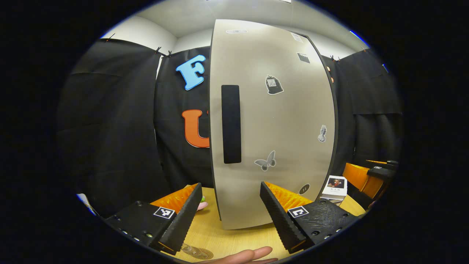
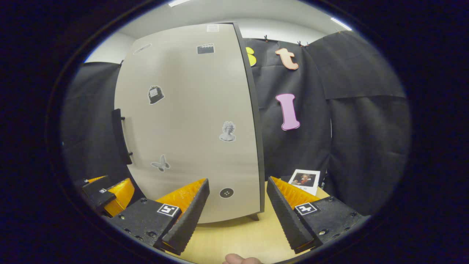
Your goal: Open the cabinet door with the right hand, grasp the bottle in the cabinet with the left hand and place it on the coaster, then close the cabinet door with the right hand.
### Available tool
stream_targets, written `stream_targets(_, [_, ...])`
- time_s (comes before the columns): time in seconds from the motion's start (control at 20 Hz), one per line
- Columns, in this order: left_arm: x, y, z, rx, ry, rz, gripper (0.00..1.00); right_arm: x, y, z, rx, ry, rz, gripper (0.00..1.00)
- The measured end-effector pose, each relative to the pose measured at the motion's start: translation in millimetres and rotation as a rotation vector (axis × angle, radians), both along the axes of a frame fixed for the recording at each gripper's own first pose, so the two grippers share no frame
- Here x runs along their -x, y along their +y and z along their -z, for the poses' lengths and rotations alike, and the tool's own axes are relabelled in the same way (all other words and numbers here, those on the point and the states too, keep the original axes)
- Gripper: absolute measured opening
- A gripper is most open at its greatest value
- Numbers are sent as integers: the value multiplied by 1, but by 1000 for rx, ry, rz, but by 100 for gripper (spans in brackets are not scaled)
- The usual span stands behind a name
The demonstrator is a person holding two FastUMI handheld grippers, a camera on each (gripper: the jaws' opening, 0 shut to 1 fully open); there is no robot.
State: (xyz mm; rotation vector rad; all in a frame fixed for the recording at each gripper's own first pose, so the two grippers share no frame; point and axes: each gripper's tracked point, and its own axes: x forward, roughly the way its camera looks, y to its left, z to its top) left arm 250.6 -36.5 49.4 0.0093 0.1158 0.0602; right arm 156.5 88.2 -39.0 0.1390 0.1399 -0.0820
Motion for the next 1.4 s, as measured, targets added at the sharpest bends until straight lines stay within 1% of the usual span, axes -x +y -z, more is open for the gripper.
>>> stream_targets(0.05, [-3,-1,0,1,-1,10,100,1,-1,-5,16,-17,16,100])
stream_targets(0.1, [-5,-4,0,2,1,21,95,-1,-2,-13,25,-46,29,100])
stream_targets(0.2, [-9,-8,-2,9,-10,37,95,-7,-2,-32,50,-115,44,100])
stream_targets(0.25, [-12,-11,-3,17,-15,45,95,-11,-4,-37,71,-127,47,96])
stream_targets(0.3, [-15,-15,-4,25,-15,48,95,-16,0,-38,75,-133,24,100])
stream_targets(0.4, [-17,-21,-6,15,0,25,95,-24,17,-36,36,-120,-67,100])
stream_targets(0.5, [-18,-26,-16,23,-17,-5,95,-28,30,-27,14,-69,-158,96])
stream_targets(0.55, [-20,-29,-20,29,-30,-15,95,-30,31,-24,18,-54,-187,100])
stream_targets(0.6, [-21,-30,-21,23,-35,-26,95,-35,33,-22,11,-48,-210,100])
stream_targets(0.65, [-20,-32,-22,12,-42,-36,95,-38,34,-18,1,-36,-226,96])
stream_targets(0.7, [-20,-33,-26,-1,-47,-47,95,-40,33,-14,-4,-17,-231,100])
stream_targets(0.75, [-19,-32,-28,-11,-55,-62,94,-39,30,-12,-16,-1,-232,100])
stream_targets(0.8, [-19,-31,-28,-17,-66,-72,94,-43,33,-8,-41,6,-246,96])
stream_targets(0.85, [-19,-30,-28,-19,-68,-81,93,-43,36,-5,-63,13,-260,100])
stream_targets(0.9, [-18,-29,-29,-20,-65,-88,94,-42,36,-2,-75,36,-264,100])
stream_targets(0.95, [-18,-29,-29,-19,-64,-87,93,-39,38,2,-79,61,-270,96])
stream_targets(1.0, [-17,-30,-30,-17,-64,-81,93,-36,42,1,-79,69,-284,100])
stream_targets(1.05, [-17,-32,-32,-16,-66,-72,94,-35,43,-4,-63,66,-285,96])
stream_targets(1.1, [-18,-32,-31,-16,-61,-65,94,-32,38,-12,-31,49,-274,100])
stream_targets(1.2, [-16,-34,-34,-12,-70,-43,94,-31,29,-30,35,-22,-235,100])
stream_targets(1.25, [-17,-35,-37,-12,-90,-33,94,-32,26,-39,51,-67,-212,96])
stream_targets(1.3, [-19,-35,-38,-12,-96,-30,93,-35,24,-38,67,-71,-193,96])
stream_targets(1.35, [-19,-36,-37,-6,-90,-24,93,-32,22,-33,77,-38,-185,95])
stream_targets(1.4, [-19,-40,-35,6,-84,2,93,-31,23,-27,71,-15,-185,95])
